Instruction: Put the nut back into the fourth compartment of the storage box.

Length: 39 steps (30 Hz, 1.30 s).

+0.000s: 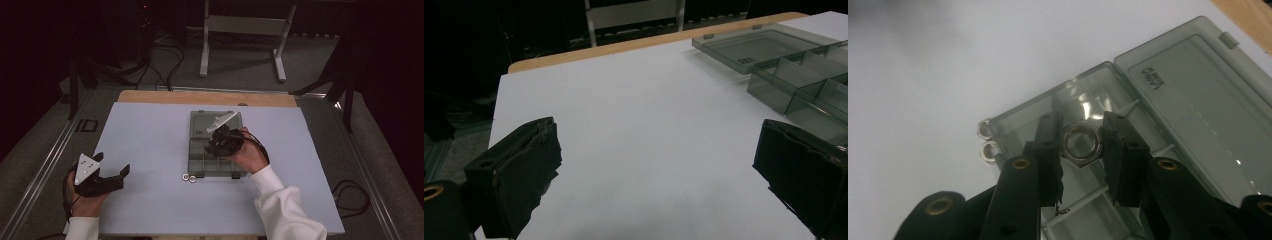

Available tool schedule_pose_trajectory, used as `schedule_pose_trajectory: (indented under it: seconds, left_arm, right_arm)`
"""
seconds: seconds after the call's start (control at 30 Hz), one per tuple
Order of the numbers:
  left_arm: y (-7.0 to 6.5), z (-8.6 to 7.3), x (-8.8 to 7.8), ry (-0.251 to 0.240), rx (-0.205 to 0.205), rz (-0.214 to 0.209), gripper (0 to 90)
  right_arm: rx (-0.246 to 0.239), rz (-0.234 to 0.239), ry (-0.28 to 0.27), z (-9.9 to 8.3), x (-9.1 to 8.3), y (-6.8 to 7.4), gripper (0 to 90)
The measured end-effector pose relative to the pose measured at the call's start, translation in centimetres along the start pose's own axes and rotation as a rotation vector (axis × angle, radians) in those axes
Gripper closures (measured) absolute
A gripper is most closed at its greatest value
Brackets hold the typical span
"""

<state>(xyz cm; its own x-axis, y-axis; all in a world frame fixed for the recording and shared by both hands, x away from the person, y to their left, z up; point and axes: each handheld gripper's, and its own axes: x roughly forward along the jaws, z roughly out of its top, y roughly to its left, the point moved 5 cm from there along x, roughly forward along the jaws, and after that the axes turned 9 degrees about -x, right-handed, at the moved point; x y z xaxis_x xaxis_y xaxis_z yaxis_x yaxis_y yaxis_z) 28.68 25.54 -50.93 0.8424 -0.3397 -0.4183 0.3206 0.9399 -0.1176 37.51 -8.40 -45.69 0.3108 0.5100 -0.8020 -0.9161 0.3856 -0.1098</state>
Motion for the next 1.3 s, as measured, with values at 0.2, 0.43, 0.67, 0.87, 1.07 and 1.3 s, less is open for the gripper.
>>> schedule_pose_trajectory:
  seconds: [0.2, 0.43, 0.67, 0.87, 1.07, 1.3]
  left_arm:
    - [0.0, 0.0, 0.0, 0.001, -0.001, -0.002, 4.3]
    - [-0.1, 0.0, 0.1, 0.003, -0.001, -0.009, 4.1]
    - [0.0, 0.0, 0.0, 0.003, -0.006, -0.006, 3.6]
    - [0.1, 0.0, 0.0, 0.001, -0.009, -0.006, 3.6]
    - [0.1, 0.0, 0.0, 0.000, -0.009, -0.007, 3.6]
    - [0.1, 0.0, 0.0, 0.000, -0.010, -0.008, 3.7]
  right_arm:
    - [0.013, -0.022, 0.008, -0.1, -0.4, -0.8, 70.2]
    - [0.048, -0.038, 0.011, -0.4, -0.7, -1.7, 70.2]
    - [0.068, -0.049, 0.019, -0.7, -1.0, -2.5, 70.2]
    - [0.087, -0.060, 0.026, -0.9, -1.2, -3.2, 70.2]
    - [0.099, -0.075, 0.040, -1.3, -1.3, -3.8, 70.2]
    - [0.121, -0.087, 0.055, -1.9, -1.5, -4.6, 70.2]
